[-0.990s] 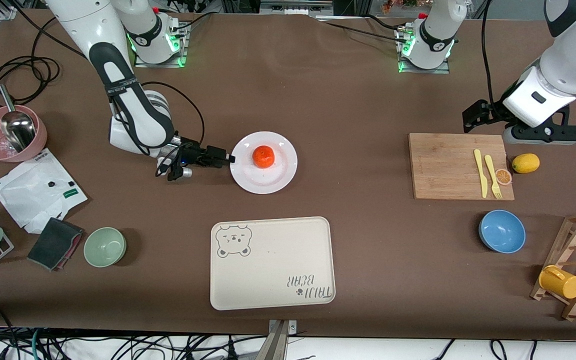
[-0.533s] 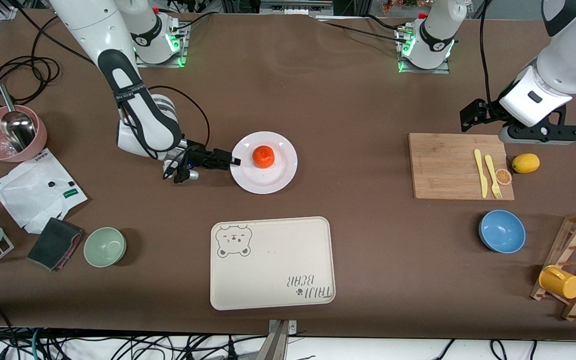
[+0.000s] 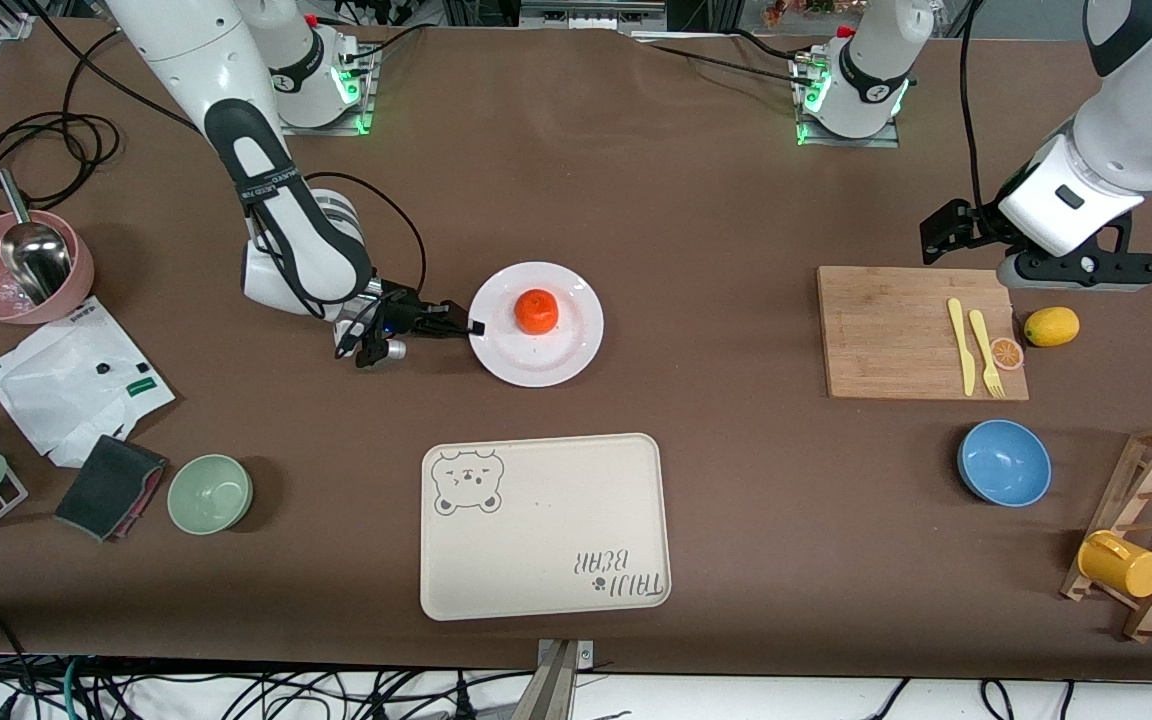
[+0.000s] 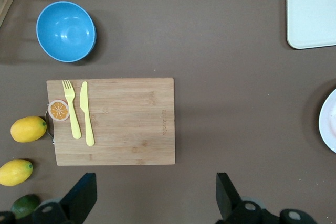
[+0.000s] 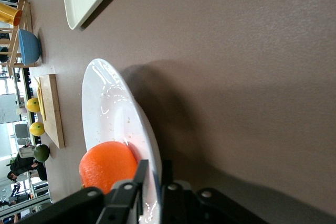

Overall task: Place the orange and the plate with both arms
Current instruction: 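Grip the white plate rim with the right gripper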

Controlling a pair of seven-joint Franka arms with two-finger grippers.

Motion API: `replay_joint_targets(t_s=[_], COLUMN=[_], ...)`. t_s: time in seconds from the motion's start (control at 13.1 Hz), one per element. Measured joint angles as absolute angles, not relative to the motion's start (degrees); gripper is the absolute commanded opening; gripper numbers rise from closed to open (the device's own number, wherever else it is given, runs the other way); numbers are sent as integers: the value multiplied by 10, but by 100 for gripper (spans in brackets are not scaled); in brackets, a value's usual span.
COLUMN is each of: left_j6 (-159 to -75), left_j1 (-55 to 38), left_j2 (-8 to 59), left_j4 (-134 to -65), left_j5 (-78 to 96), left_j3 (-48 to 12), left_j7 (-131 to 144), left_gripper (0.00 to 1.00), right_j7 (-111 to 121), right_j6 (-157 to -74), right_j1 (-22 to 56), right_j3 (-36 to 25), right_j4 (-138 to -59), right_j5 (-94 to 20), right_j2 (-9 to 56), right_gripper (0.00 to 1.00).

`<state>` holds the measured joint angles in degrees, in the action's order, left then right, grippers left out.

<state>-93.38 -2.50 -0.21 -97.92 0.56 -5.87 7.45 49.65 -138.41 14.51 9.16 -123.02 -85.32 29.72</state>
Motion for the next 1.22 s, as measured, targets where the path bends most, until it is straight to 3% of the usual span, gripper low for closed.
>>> replay_joint_targets(t_s=[1.22], left_j6=[-929], left_j1=[-24], left_j2=[-2], left_j4=[-979], left_j5=[6], left_j3=[-59], left_j7=[75], left_gripper=[100], right_j7=[520], right_j6=[-1381], right_j1=[136], right_j3=[87], right_j4=[-1184], right_j5=[-857], right_j2=[311], right_gripper=[0])
